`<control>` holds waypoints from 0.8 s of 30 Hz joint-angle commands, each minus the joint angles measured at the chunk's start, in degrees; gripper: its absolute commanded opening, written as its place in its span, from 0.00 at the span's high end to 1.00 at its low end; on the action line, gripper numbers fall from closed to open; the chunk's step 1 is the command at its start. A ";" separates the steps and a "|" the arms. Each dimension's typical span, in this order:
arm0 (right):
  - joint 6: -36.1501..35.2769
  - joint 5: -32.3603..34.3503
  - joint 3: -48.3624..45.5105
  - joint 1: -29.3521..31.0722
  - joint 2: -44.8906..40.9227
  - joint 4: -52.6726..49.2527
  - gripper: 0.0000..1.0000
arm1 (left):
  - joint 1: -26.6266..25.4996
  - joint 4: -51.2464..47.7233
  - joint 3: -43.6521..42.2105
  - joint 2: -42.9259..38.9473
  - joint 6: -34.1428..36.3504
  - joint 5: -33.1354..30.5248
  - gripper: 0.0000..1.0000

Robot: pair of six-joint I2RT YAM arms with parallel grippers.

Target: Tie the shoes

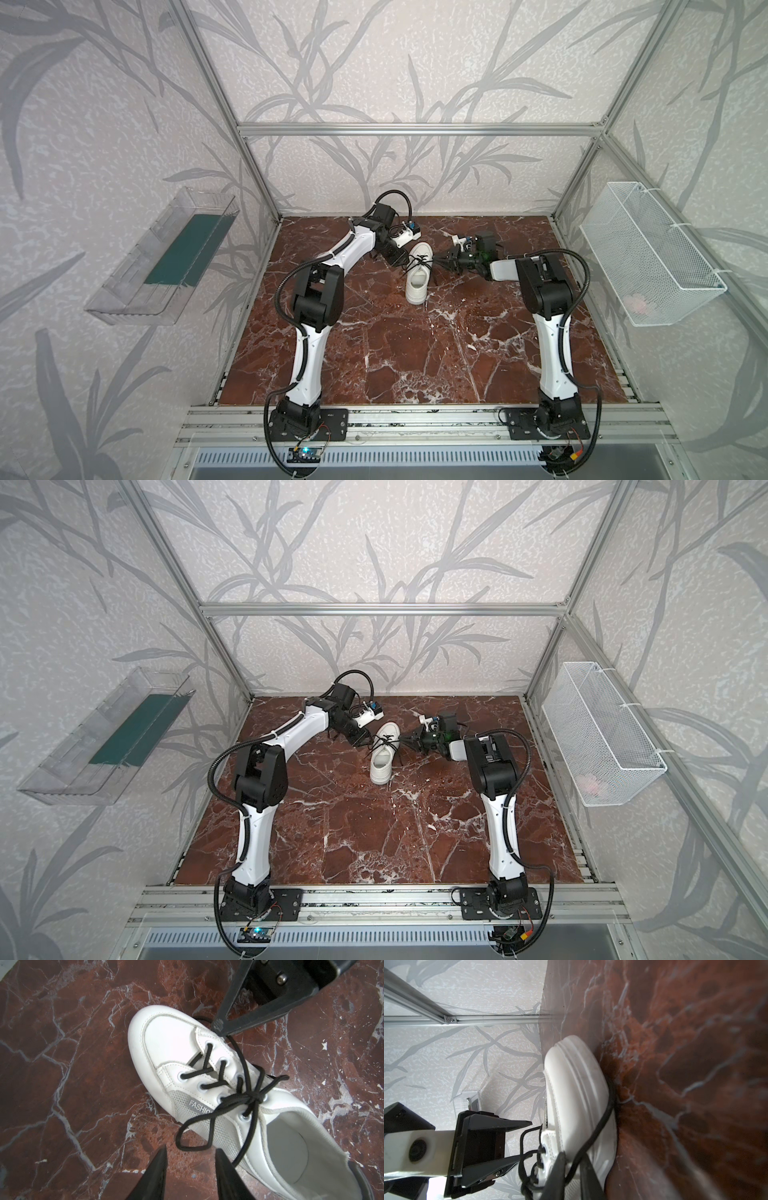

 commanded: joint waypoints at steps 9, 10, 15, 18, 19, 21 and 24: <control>-2.85 3.93 -5.39 0.50 -6.03 2.43 1.00 | 0.83 0.38 -2.62 -5.05 -0.16 -0.59 0.60; -4.50 4.69 -5.92 0.67 -7.33 1.10 1.00 | 0.96 0.64 -2.93 -5.19 -0.46 -0.55 0.60; -12.58 7.11 -6.78 1.73 -12.24 -5.30 1.00 | 3.13 4.86 -5.60 -6.51 -6.39 6.13 0.60; -15.40 8.45 -6.43 2.23 -13.67 -7.96 1.00 | 3.51 7.20 -7.64 -7.27 -8.41 7.77 0.58; -15.89 8.91 -6.28 2.27 -14.01 -8.66 1.00 | 3.53 7.73 -8.33 -7.61 -8.79 8.08 0.57; -17.06 9.79 -6.01 2.45 -14.66 -10.71 1.00 | 3.53 8.79 -9.50 -8.05 -10.09 8.13 0.56; -20.87 12.07 -5.52 3.17 -16.32 -14.77 1.00 | 3.92 10.30 -10.88 -8.15 -13.41 9.55 0.55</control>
